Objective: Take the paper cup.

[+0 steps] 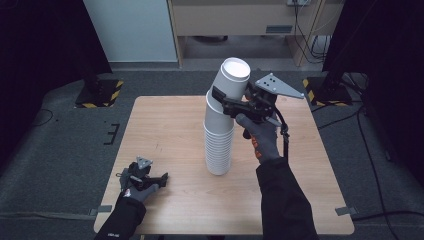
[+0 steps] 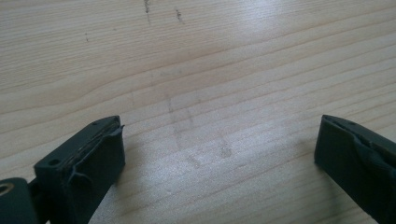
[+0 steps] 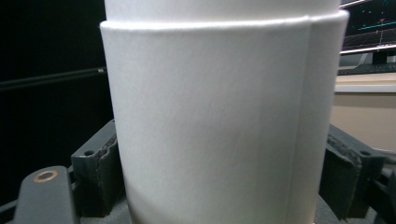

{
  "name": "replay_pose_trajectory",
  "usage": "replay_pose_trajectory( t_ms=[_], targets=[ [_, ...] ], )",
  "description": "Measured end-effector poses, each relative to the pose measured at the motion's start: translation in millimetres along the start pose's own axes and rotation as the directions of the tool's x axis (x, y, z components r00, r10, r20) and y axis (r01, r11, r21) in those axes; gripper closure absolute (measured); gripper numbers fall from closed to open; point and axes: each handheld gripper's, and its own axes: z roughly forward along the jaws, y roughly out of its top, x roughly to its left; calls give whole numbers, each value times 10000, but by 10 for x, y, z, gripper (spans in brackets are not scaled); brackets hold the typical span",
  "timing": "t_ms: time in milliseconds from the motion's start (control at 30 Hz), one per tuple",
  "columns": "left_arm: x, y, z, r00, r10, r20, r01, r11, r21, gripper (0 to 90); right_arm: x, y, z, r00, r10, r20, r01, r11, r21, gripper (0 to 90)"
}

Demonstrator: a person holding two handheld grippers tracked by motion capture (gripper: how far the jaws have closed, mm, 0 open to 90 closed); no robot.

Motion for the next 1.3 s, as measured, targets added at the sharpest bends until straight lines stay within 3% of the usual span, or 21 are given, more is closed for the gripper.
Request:
replay_pose_trajectory(
  t_ms=[367,600,833,1100,1300],
  targets=[
    [2,0,-1,10000,25,-4,-25,10000,9,5,-16,125,-86,9999,129,-82,-132,9993,-338,162],
    [2,0,-1,10000,9,10,-9,10000,2,6,-75,159,-196,9998,112,146,-106,9991,-401,162],
    [3,-4,-10,10000,14,32,-14,10000,-32,22,-166,160,-391,9991,255,340,-237,9983,-537,161],
    [3,-11,-33,10000,6,-33,-7,9999,-164,109,-274,112,-639,9972,415,625,-379,9976,-578,161],
    [-24,11,-85,10000,-72,56,73,9994,-336,187,-384,-31,-860,9945,499,922,-470,9983,-333,160]
  ],
)
